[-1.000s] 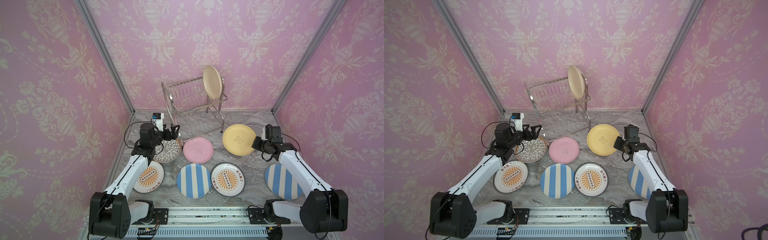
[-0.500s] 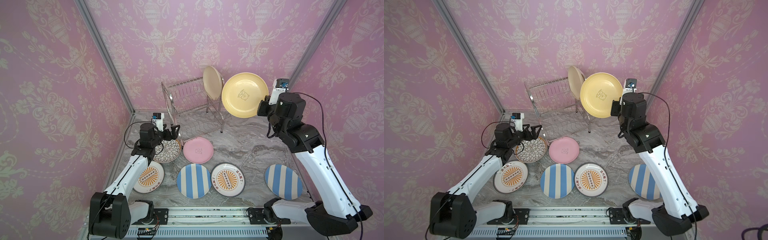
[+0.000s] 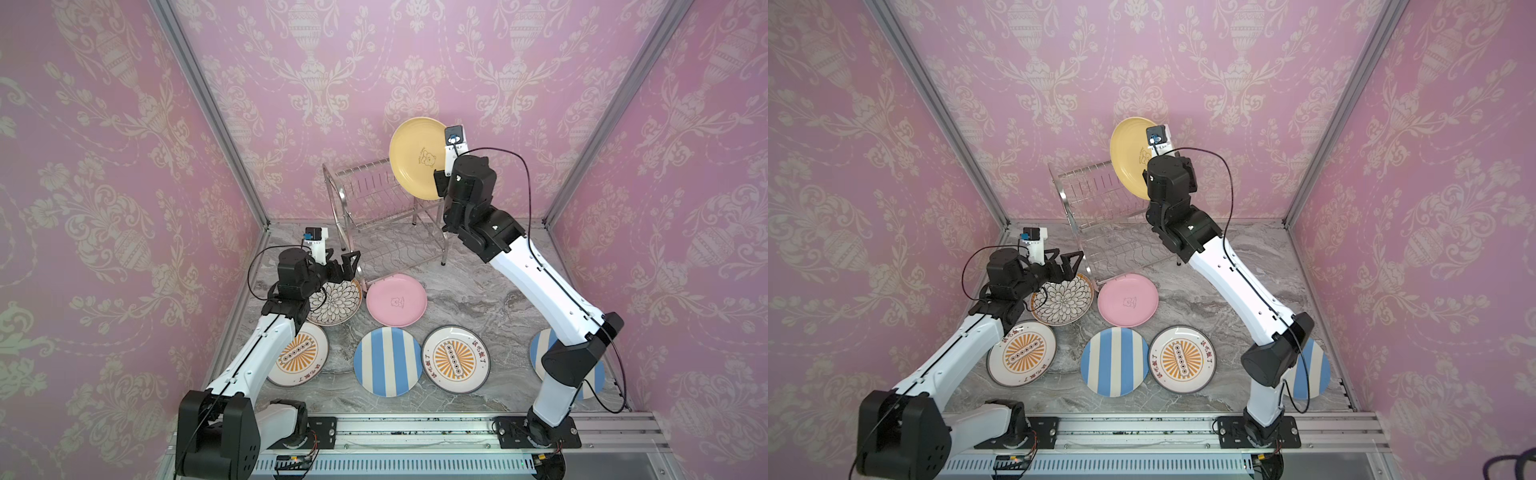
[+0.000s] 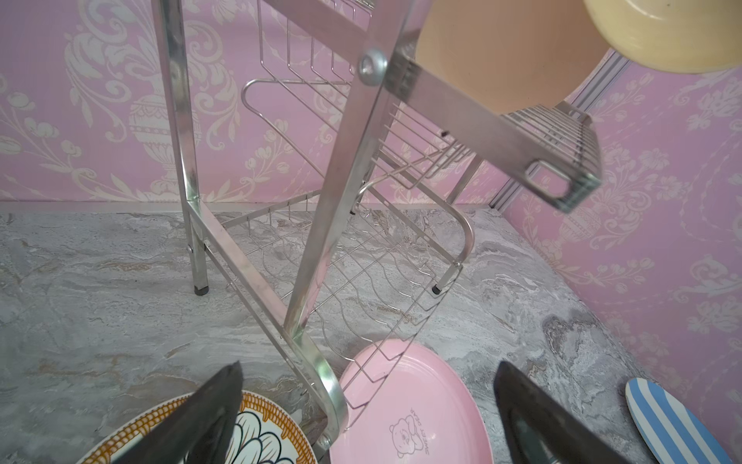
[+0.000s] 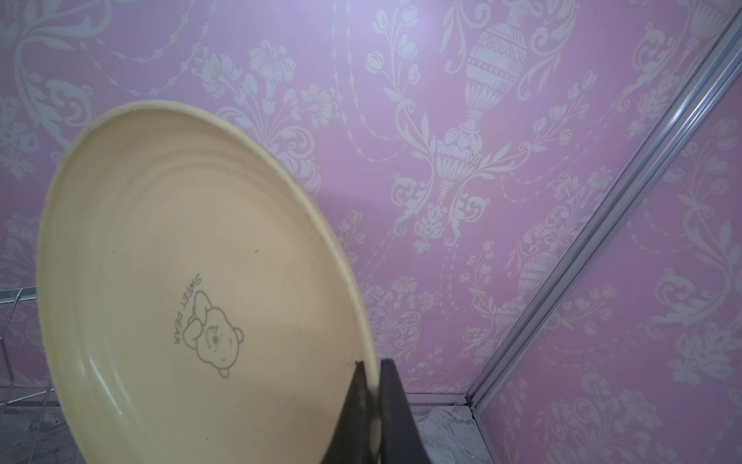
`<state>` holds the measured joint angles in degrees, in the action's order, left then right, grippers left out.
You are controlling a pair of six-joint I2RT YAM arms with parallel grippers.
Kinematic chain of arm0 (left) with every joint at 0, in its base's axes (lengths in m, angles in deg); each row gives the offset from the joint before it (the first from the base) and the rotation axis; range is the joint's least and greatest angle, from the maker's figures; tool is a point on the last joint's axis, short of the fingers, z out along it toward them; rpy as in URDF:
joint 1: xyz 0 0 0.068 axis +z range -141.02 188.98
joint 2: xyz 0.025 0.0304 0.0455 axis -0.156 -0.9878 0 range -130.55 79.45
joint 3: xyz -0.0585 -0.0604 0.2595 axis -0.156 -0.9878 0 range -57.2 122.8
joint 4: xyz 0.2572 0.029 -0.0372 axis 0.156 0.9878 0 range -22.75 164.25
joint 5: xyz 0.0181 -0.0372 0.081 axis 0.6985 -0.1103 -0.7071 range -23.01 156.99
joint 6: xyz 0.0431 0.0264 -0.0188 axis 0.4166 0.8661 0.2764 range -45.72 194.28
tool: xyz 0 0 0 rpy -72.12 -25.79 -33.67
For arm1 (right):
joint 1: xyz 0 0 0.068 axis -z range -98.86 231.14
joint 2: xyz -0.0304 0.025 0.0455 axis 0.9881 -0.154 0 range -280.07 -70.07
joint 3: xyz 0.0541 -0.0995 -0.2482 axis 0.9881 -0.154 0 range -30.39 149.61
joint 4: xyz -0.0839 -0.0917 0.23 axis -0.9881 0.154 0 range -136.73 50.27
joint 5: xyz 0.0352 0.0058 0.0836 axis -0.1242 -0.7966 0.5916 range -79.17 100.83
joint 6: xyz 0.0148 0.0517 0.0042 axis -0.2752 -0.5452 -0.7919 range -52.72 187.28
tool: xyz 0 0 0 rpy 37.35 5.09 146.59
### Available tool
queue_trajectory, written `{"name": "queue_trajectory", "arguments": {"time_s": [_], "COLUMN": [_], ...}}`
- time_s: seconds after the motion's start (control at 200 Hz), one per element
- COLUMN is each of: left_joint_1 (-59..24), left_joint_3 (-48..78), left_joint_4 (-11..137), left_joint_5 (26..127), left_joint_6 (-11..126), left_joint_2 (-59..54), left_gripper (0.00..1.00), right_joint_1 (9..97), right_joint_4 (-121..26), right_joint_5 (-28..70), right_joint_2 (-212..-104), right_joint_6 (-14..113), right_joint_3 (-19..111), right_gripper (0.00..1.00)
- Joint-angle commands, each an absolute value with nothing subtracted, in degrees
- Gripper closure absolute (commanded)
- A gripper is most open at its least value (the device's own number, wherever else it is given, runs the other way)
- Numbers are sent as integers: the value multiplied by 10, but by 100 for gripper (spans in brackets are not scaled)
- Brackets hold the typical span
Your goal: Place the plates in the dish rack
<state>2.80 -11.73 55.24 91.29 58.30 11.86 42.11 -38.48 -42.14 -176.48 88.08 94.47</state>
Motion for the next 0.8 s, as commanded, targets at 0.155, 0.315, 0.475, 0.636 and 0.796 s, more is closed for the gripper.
{"name": "queue_trajectory", "arguments": {"time_s": [0.155, 0.315, 0.475, 0.636, 0.796], "left_joint_1": [26, 26, 26, 25, 25], "left_joint_3": [-131, -143, -149, -170, -181], "left_joint_4": [556, 533, 526, 535, 532], "left_joint_5": [923, 922, 928, 924, 926], "left_joint_6": [579, 574, 574, 583, 581], "left_joint_2": [153, 156, 160, 180, 196], "left_gripper": [1, 1, 1, 1, 1], "right_joint_1": [400, 400, 400, 401, 400], "right_joint_4": [-574, -695, -682, -717, -715], "right_joint_5": [-552, -594, -600, -606, -595], "right_joint_2": [-1900, -1966, -1982, -2018, -2051], "right_joint_6": [1099, 1259, 1270, 1331, 1358], "right_joint_3": [1104, 1161, 1168, 1195, 1232], "right_gripper": [100, 100, 100, 100, 100]}}
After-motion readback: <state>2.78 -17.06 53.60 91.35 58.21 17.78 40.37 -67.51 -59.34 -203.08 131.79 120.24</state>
